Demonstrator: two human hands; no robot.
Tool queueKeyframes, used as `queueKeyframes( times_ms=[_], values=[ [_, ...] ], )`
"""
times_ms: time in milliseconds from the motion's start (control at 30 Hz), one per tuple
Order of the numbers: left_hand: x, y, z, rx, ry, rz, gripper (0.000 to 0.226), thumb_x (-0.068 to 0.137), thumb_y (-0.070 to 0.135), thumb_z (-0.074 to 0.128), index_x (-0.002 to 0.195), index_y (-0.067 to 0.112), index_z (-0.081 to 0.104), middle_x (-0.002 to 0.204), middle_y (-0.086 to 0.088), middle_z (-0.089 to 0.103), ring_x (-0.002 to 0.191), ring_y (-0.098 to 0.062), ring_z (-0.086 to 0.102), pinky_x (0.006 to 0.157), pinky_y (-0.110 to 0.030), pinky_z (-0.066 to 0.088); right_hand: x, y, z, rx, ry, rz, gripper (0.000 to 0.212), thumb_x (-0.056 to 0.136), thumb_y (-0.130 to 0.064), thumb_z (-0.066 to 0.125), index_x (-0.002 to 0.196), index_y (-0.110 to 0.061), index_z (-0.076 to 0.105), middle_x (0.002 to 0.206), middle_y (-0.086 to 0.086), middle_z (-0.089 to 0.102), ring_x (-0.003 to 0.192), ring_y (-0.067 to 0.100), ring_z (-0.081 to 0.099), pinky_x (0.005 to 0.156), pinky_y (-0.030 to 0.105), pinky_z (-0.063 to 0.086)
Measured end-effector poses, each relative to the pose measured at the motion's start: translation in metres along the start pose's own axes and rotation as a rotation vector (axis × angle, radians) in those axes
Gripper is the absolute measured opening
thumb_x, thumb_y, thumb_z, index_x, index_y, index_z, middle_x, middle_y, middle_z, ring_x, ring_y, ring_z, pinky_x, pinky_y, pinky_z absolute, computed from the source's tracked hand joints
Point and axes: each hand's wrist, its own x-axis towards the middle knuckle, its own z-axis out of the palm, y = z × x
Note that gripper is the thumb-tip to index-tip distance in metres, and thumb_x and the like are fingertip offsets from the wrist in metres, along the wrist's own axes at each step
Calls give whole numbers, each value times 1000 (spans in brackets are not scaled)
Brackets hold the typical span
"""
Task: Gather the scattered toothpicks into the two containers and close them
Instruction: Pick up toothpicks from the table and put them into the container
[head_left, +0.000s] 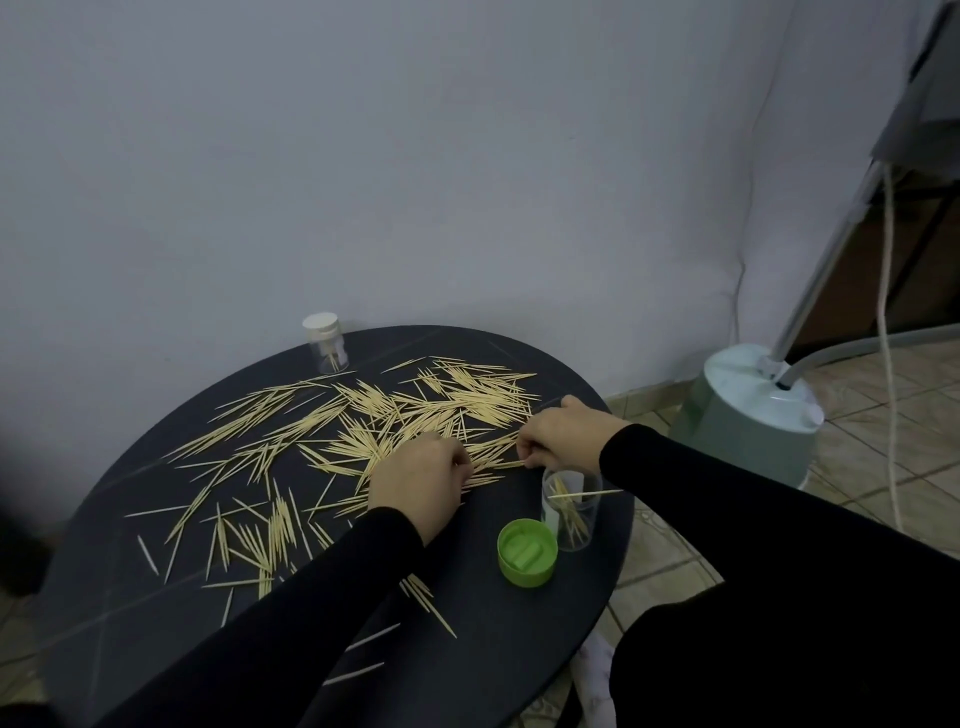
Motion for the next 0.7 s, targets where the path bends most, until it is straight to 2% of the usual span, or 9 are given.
queueKeyframes(
  times_ms=[200, 367, 500, 600, 633, 700],
  values=[
    [3, 1, 0, -92, 10, -40, 15, 93, 38, 54, 95, 30, 67, 99, 12, 56, 93, -10, 54, 76, -27, 45, -5, 7, 0, 101, 79, 42, 8, 97, -27, 49, 93, -28, 55, 99, -6, 61, 94, 14, 50, 103, 36, 27],
    [8, 3, -1, -257, 48, -121, 9, 91, 40, 59, 87, 33, 64, 91, 17, 58, 87, -5, 54, 75, -25, 43, -11, 13, -3, 284, 99, 134, 7, 97, -28, 51, 93, -33, 54, 99, -8, 60, 98, 16, 51, 98, 34, 38],
    [12, 9, -5, -495, 55, -149, 7, 91, 36, 60, 88, 31, 64, 88, 15, 62, 83, -6, 59, 76, -31, 50, -25, 18, -10, 503, 160, 147, 7, 96, -25, 54, 94, -31, 54, 94, -9, 58, 91, 11, 54, 81, 23, 41],
    [12, 20, -16, -744, 106, -159, 4, 91, 29, 61, 88, 28, 63, 89, 11, 65, 63, 1, 54, 63, -20, 46, -40, 17, -20, 646, 255, 111, 4, 97, -22, 53, 99, -24, 56, 91, -11, 56, 87, 7, 53, 73, 17, 40],
    [12, 25, -20, -840, 119, -164, 3, 91, 28, 61, 91, 27, 63, 90, 9, 66, 62, 0, 54, 61, -18, 45, -45, 15, -24, 694, 283, 92, 5, 98, -21, 52, 97, -24, 56, 89, -11, 57, 86, 7, 53, 73, 17, 41],
    [11, 34, -28, -1034, 133, -162, 6, 91, 25, 61, 95, 25, 65, 92, 5, 68, 77, -7, 61, 69, -19, 49, -55, 10, -31, 825, 324, 36, 14, 98, -18, 51, 89, -26, 57, 84, -13, 57, 83, 5, 54, 77, 20, 42]
  ],
)
